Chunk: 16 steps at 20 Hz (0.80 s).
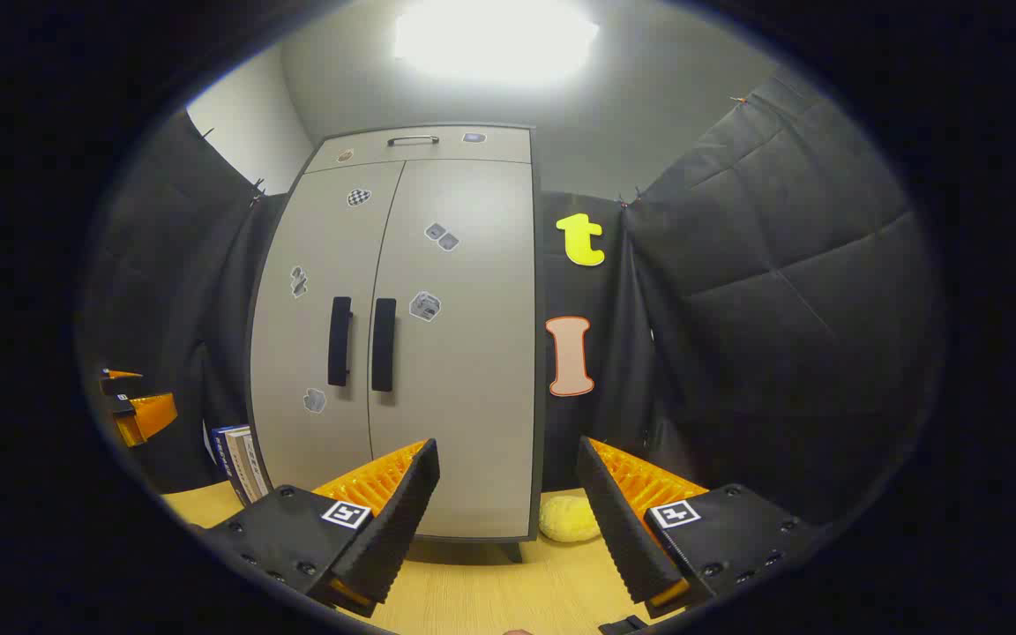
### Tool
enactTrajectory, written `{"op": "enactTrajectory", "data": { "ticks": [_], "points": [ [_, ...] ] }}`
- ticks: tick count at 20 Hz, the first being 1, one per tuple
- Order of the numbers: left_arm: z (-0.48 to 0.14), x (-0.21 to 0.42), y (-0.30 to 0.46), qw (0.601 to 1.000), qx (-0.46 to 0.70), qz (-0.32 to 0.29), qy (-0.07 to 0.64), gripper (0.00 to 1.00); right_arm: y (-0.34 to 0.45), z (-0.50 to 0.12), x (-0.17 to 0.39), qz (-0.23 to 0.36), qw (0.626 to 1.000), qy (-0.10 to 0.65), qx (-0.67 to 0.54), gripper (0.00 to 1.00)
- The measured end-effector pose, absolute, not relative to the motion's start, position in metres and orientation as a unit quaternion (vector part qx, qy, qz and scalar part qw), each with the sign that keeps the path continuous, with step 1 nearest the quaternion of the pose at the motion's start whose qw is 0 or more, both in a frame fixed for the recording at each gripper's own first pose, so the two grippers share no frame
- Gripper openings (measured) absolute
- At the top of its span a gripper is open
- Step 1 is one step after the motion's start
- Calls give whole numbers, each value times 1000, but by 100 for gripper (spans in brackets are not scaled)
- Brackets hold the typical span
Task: Open the right door of the double-door shoe cabinet with the right hand, and open the left door with the left hand.
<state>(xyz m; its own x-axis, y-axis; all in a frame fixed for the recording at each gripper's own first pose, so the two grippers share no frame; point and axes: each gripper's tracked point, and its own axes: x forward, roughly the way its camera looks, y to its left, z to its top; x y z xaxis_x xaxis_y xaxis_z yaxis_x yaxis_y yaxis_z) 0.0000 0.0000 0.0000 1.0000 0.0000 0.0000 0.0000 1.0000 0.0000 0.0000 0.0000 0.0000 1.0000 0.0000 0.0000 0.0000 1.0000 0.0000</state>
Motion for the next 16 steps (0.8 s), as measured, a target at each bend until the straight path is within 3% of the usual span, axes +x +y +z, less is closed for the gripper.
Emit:
{"op": "enactTrajectory", "data": {
  "ticks": [16],
  "points": [
    [2, -3, 11, 1000, 6, 17, -2, 94, 5, -3, 14, 16, 1000, 12, 10, 99]
  ]
}}
